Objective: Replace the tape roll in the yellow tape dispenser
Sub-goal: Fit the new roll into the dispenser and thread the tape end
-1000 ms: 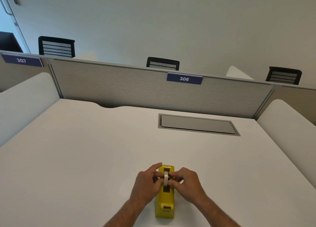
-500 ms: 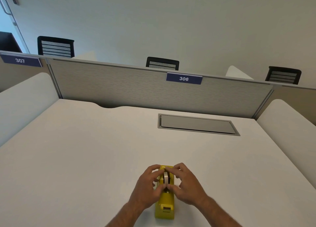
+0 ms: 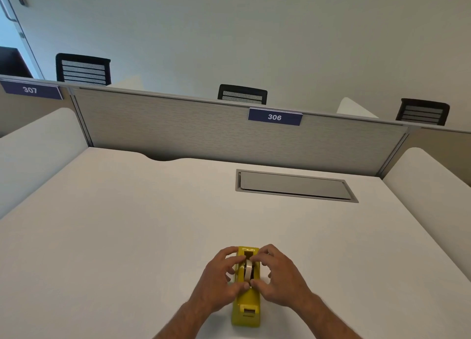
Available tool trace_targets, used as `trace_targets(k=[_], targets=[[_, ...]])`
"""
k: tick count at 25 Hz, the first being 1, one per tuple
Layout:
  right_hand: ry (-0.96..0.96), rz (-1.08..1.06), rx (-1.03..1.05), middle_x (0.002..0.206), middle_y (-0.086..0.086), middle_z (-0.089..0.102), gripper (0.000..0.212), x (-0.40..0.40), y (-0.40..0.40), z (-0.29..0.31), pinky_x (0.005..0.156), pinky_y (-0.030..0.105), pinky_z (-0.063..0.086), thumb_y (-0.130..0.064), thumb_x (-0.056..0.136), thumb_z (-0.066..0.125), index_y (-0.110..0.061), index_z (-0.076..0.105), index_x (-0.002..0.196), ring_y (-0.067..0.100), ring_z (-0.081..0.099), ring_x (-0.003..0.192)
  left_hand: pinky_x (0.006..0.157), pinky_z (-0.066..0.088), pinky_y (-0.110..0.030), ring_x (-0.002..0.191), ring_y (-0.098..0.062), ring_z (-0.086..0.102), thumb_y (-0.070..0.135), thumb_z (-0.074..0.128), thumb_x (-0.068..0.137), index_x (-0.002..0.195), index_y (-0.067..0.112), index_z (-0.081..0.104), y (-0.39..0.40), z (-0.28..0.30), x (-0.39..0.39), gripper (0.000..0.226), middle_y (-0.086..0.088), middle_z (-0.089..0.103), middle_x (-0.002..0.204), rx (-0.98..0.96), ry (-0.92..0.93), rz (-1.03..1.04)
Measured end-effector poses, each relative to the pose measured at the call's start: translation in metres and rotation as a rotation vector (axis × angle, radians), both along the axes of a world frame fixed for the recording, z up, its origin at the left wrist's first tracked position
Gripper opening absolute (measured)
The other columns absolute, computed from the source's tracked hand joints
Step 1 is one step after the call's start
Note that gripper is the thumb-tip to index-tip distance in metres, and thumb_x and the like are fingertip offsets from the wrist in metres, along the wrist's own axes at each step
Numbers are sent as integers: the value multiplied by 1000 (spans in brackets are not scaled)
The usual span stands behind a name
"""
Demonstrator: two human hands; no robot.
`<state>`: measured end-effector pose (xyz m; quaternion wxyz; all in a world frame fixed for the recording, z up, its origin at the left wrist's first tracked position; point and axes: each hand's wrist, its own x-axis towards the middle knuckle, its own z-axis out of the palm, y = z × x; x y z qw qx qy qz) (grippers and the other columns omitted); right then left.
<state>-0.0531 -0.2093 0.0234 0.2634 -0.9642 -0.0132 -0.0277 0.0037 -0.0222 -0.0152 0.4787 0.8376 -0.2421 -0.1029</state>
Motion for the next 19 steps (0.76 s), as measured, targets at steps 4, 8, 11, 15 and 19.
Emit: trace_targets(k=[4,8,11,15,19], targets=[[-6,5,-1,117,-15,54,51,1,1,1,80,19,56,-50,75,70,-32,63,123,7,56,101,72,57,-17,92,-8,63,44,85,64,128,40,59,-1,-1,1,69,26,44,136,3,17,-1],[-35,-14,8,116,-14,54,45,1,5,2,78,18,53,-51,85,63,-33,63,127,4,54,101,70,58,-20,92,-9,63,42,84,62,116,55,56,0,2,-1,62,27,46,135,-31,38,9],[-25,-20,37,116,-14,56,40,3,5,4,80,24,56,-47,83,67,-32,70,120,5,56,103,69,58,-19,96,-10,61,38,83,69,114,57,55,0,1,-1,56,24,44,138,-61,69,13],[-18,10,35,113,-14,59,37,4,3,6,80,21,56,-41,75,73,-29,72,110,6,56,102,65,54,-13,102,-9,59,56,78,69,117,57,55,0,0,0,54,26,38,139,-35,108,6],[-3,17,74,104,-14,66,26,8,0,8,76,22,54,-36,77,71,-29,74,102,7,60,96,71,54,-14,98,-7,60,50,82,71,110,62,56,-2,-2,3,49,27,40,135,-12,104,11]])
